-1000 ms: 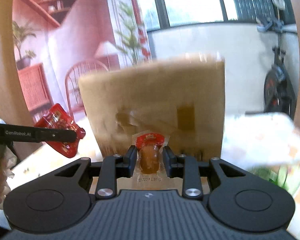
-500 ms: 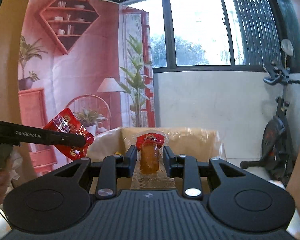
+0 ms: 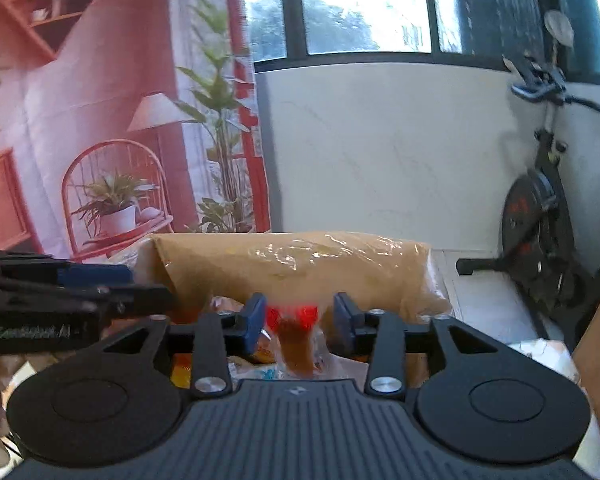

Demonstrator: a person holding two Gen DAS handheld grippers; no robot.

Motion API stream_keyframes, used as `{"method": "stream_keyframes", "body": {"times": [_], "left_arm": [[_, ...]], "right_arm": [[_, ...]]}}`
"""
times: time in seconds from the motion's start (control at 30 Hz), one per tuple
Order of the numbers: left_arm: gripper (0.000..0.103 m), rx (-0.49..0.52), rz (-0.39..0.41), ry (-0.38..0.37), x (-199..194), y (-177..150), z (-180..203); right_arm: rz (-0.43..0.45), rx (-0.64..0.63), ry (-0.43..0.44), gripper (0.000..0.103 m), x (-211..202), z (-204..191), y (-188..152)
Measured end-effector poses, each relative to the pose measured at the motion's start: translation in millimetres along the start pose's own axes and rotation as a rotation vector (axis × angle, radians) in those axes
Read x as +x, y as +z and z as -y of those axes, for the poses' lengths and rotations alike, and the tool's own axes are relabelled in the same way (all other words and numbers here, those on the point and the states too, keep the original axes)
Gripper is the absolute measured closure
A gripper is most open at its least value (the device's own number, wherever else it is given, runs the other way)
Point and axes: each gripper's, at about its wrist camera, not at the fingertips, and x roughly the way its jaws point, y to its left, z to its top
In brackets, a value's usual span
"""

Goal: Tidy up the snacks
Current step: 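Carry red wrapper and orange sausage over the box and release both inside, then move both tools to the green chip bag beside the box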

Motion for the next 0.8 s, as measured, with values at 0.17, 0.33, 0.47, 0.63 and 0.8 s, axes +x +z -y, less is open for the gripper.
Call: {"method": "stream_keyframes", "body": {"times": [0.17,0.33,0.47,0.63,0.8], "left_arm": [[0.034,-0.025,0.007,0.006,-15,-2,-10],[0.034,-0.05,0.026,-0.015,-37,-10,-7],[0.034,-0.054,0.055,-0.052,-59,-21,5],[0.034,-0.059,0.074,-0.115,-75,-42,28],[0.034,-0.081,0.042,-0.189,-73,-69,51]], "right_arm": [[0.013,0.054,0.016,0.054,-16,16,-2],[0.052,0.043,0.02,0.054,-49,21,-9],[0.092,0.014,0.024,0.054,-80,20,-21],[0.131,-0.002,0.018,0.054,-123,22,-44],[0.117,-0.009,-0.029,0.054,-154,30,-76]]}}
